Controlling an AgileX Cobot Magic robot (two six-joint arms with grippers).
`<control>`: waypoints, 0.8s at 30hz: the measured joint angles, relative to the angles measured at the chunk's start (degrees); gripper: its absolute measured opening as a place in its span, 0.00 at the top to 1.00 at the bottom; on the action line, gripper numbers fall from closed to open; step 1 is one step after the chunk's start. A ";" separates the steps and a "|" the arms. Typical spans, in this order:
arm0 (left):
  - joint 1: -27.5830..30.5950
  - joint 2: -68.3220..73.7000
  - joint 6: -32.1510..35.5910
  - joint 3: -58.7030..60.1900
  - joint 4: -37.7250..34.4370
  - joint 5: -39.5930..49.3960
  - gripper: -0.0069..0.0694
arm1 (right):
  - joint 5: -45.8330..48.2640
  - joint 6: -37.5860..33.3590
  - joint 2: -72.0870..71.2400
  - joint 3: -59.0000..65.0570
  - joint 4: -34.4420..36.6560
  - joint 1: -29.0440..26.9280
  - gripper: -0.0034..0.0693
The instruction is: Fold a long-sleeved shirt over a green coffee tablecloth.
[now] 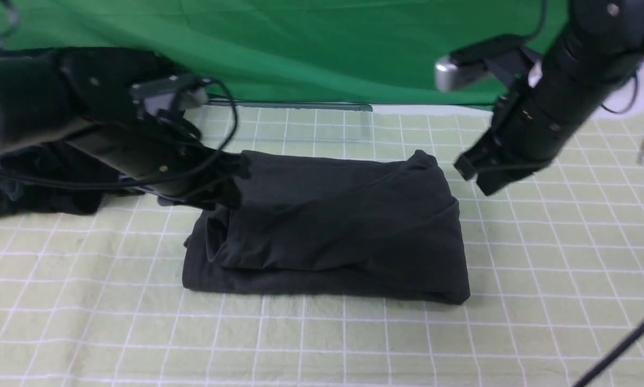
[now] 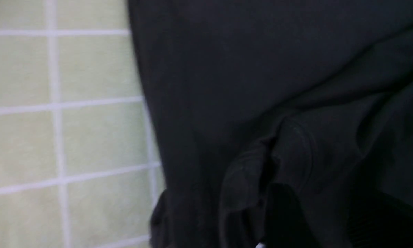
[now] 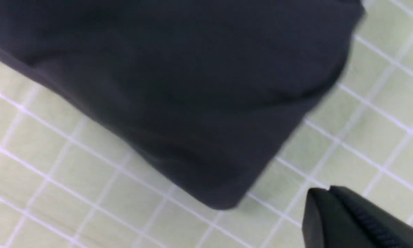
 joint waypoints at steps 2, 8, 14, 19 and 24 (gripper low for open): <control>-0.89 3.03 -0.98 -2.17 0.81 -0.05 0.42 | -2.58 0.00 -2.09 4.15 -0.04 -1.49 0.96; -0.93 7.90 -5.83 -5.72 3.98 -0.24 0.38 | -4.69 -0.19 -3.35 7.35 -0.17 -2.91 0.96; -0.93 8.61 -5.75 -6.22 3.53 -0.29 0.51 | -6.65 -0.26 -3.40 7.35 -0.11 -2.91 0.96; -0.93 8.61 -4.00 -6.51 3.30 0.61 0.78 | -8.00 -0.26 -3.40 7.35 -0.11 -2.91 0.96; -0.93 8.61 -2.83 -6.94 3.57 1.82 0.90 | -8.25 -0.26 -3.40 7.35 -0.11 -2.91 0.96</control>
